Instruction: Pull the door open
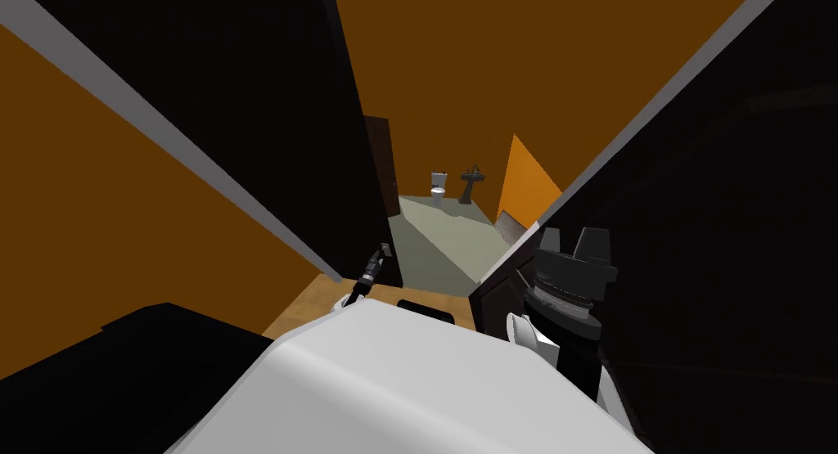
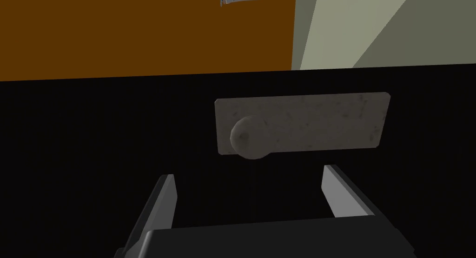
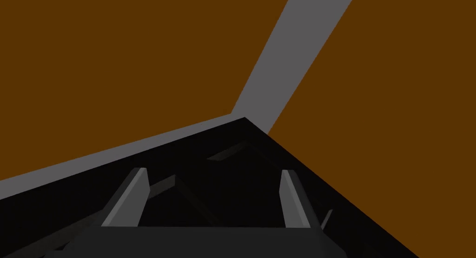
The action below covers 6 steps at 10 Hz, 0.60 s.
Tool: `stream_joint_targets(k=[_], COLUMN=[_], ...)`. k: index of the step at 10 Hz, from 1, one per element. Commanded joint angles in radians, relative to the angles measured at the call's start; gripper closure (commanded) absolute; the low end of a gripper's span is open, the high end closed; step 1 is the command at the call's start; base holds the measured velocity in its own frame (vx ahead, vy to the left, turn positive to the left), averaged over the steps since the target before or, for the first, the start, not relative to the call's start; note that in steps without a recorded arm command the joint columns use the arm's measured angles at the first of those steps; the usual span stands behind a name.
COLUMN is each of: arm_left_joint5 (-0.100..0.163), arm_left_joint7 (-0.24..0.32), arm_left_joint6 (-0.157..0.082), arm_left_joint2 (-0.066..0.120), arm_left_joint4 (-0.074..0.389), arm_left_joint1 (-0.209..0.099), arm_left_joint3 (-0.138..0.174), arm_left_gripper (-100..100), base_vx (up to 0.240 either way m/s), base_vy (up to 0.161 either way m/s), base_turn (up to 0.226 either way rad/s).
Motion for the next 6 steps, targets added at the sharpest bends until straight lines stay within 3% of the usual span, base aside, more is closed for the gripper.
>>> stream_joint_targets(k=[1,4,5,6], arm_left_joint5=[0.005,0.016,0.014,0.014], arm_left_joint7=[0.007,0.02,0.018,0.018], arm_left_joint6=[-0.017,-0.037,-0.038,-0.038], arm_left_joint2=[0.005,0.018,0.015,0.015], arm_left_joint4=[0.029,0.065,0.061,0.061], arm_left_joint1=[-0.006,-0.009,-0.006,-0.006], arm_left_joint3=[0.011,0.033,0.028,0.028], arm_left_gripper=[-100,-100,-100,100], base_vx=[0.166,0.162,0.086,-0.031], base_vy=[-0.038,-0.017,-0.004,-0.007], base_turn=[-0.084,-0.103,0.014,0.006])
